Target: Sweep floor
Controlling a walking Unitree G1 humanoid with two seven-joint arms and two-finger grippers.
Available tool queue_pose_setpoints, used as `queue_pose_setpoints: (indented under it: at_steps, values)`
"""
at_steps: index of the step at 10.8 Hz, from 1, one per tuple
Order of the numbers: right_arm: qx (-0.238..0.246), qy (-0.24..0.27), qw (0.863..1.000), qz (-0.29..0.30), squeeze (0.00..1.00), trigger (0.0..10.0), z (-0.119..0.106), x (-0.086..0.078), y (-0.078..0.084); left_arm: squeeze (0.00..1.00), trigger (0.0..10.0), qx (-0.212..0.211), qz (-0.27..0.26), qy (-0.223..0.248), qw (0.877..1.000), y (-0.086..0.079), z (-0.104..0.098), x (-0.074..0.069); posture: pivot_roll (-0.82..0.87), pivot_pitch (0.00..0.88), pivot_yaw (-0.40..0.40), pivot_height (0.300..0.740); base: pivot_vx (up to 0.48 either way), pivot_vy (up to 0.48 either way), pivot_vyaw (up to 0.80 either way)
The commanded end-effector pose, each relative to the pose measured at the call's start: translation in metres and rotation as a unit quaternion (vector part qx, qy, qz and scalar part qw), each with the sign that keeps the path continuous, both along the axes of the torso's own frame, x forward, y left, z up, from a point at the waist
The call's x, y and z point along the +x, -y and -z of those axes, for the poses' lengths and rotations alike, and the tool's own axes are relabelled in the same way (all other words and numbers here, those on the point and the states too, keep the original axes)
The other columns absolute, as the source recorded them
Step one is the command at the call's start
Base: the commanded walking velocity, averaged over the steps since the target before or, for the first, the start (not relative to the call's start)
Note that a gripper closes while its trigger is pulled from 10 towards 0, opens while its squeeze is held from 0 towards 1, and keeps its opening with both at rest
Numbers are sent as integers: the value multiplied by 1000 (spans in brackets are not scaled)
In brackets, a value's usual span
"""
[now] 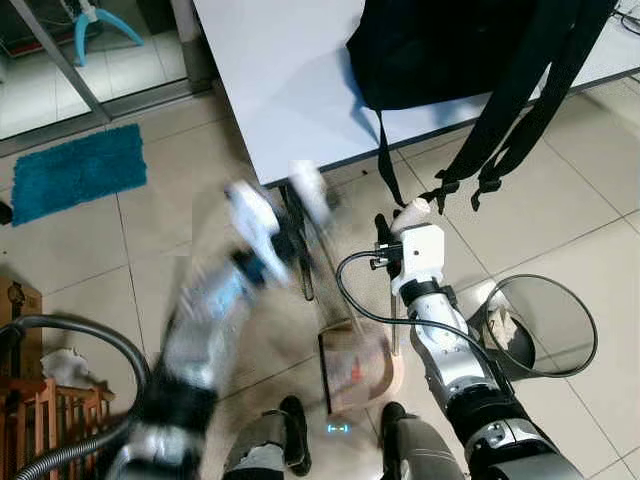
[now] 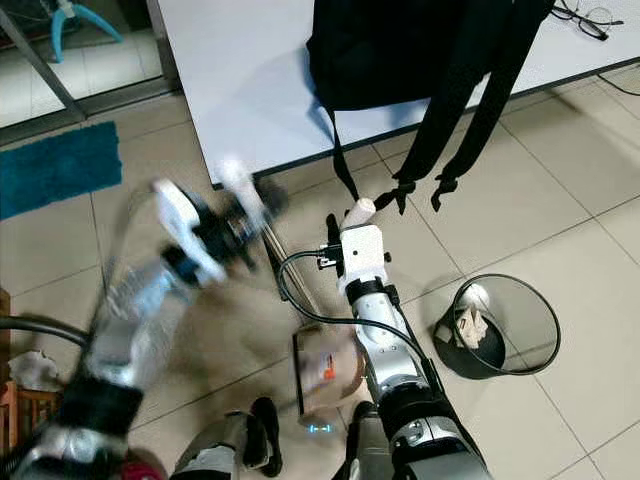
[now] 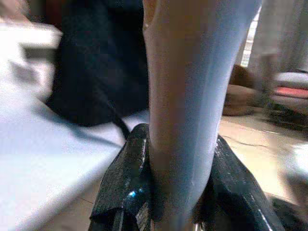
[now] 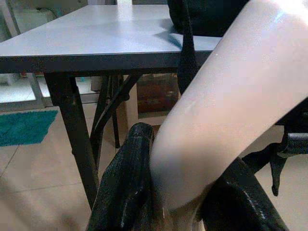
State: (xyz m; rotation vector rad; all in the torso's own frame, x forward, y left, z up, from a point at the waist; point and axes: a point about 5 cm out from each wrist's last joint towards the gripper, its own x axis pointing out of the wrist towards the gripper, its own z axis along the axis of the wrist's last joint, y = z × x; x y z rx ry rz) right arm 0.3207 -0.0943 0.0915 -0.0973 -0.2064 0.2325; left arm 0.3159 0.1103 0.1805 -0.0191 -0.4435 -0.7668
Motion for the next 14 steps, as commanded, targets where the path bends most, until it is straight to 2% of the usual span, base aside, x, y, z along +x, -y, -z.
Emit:
queue_pose_setpoints:
  at_steps: [1,2,4,5,6,7,8,10,11,13,14]
  values:
    - [-4,-36,999,-5,0,10000,15,-5,-1,0,10000,11,-43,47,998,-15,-12,1,35,236,80,740,0,0,0]
    - [-4,-38,999,-6,0,10000,16,-5,0,0,10000,11,-58,53,997,-24,-15,3,34,236,79,740,0,0,0]
    - [-6,-42,999,-8,0,10000,18,-7,0,0,10000,30,-66,49,996,-31,-8,1,33,237,79,740,0,0,0]
    - [-7,-43,999,-10,0,10000,19,-8,0,0,10000,62,-81,44,994,-35,5,0,34,235,78,740,0,0,0]
    - [-7,-45,999,-12,0,10000,20,-9,-1,0,10000,119,-114,19,986,-41,28,1,32,235,78,740,0,0,0]
    - [-7,-45,999,-13,0,10000,20,-9,-2,0,10000,149,-134,-5,980,-44,45,2,31,235,77,740,0,0,0]
    - [-7,-46,999,-15,0,10000,21,-9,-2,0,10000,157,-162,-43,973,-42,63,4,29,235,77,740,0,0,0]
    - [-9,-48,999,-16,0,10000,21,-9,-1,0,10000,140,-156,-74,975,-25,77,6,22,235,76,740,0,0,0]
    - [-11,-49,999,-16,0,10000,22,-9,-1,0,10000,113,-139,-82,980,-10,79,6,19,235,76,740,0,0,0]
    - [-12,-51,999,-16,0,10000,22,-8,0,0,10000,85,-128,-77,985,0,76,6,18,229,75,740,0,0,0]
    - [-14,-53,998,-16,0,10000,22,-7,0,0,10000,54,-102,-87,990,4,74,4,19,222,75,740,0,0,0]
